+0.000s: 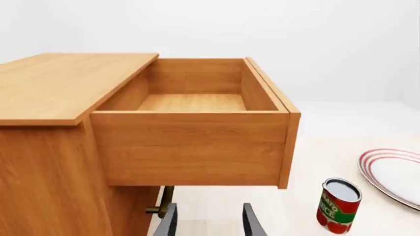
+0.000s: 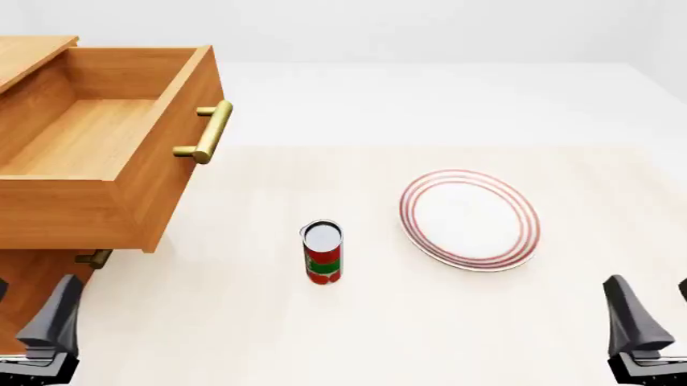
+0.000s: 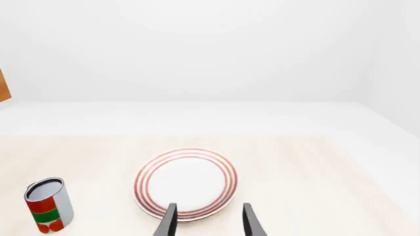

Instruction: Put the bowl in the top drawer of the cabinet.

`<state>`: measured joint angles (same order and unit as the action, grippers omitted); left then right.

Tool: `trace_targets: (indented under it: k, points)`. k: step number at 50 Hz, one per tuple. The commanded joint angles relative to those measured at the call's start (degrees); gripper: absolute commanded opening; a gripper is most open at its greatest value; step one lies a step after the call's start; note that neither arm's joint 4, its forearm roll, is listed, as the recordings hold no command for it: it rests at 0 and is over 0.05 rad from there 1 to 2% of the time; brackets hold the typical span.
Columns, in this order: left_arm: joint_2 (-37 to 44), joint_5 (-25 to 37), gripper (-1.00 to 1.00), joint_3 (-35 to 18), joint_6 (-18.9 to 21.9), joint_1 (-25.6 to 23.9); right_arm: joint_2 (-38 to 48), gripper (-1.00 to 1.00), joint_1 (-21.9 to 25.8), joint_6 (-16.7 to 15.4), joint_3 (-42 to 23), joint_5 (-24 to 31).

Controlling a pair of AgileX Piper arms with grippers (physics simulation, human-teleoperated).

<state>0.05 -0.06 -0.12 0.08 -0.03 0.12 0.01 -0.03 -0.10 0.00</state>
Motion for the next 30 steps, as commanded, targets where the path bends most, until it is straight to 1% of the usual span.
trace_targets:
  k: [1,12,14,16,18,19,20,27,30]
  points:
    - [0.04,-0.18,1.00,-0.35,0.18,-0.09,0.13,1.00,0.01,0.00,-0.18,0.09]
    - [-0.01,-0.51,1.00,-0.75,0.65,-0.65,0.21,1.00,0.02,-0.05,-0.32,0.14]
    - [-0.03,-1.46,1.00,-0.77,2.14,-1.52,0.24,1.00,0.02,-0.08,-0.25,0.04]
    - [-0.03,-1.59,1.00,-0.82,1.94,-1.36,0.30,1.00,0.02,-0.08,-0.31,0.04]
    - [-0.03,-0.32,1.00,-1.22,0.39,-1.18,0.38,1.00,0.01,-0.05,-0.28,-0.06]
    - [0.00,1.06,1.00,-1.20,0.39,-1.03,0.42,1.00,0.01,-0.08,-0.30,-0.09]
    - [0.05,0.52,1.00,-1.47,-0.09,-1.31,0.43,1.00,0.02,-0.09,-0.28,-0.12]
    - [-0.04,2.81,1.00,-3.71,1.46,-3.39,0.63,1.00,0.02,-0.09,-0.27,-0.33]
    - [-0.04,3.99,1.00,-4.68,1.32,-3.84,0.69,1.00,0.02,-0.06,-0.25,-0.39]
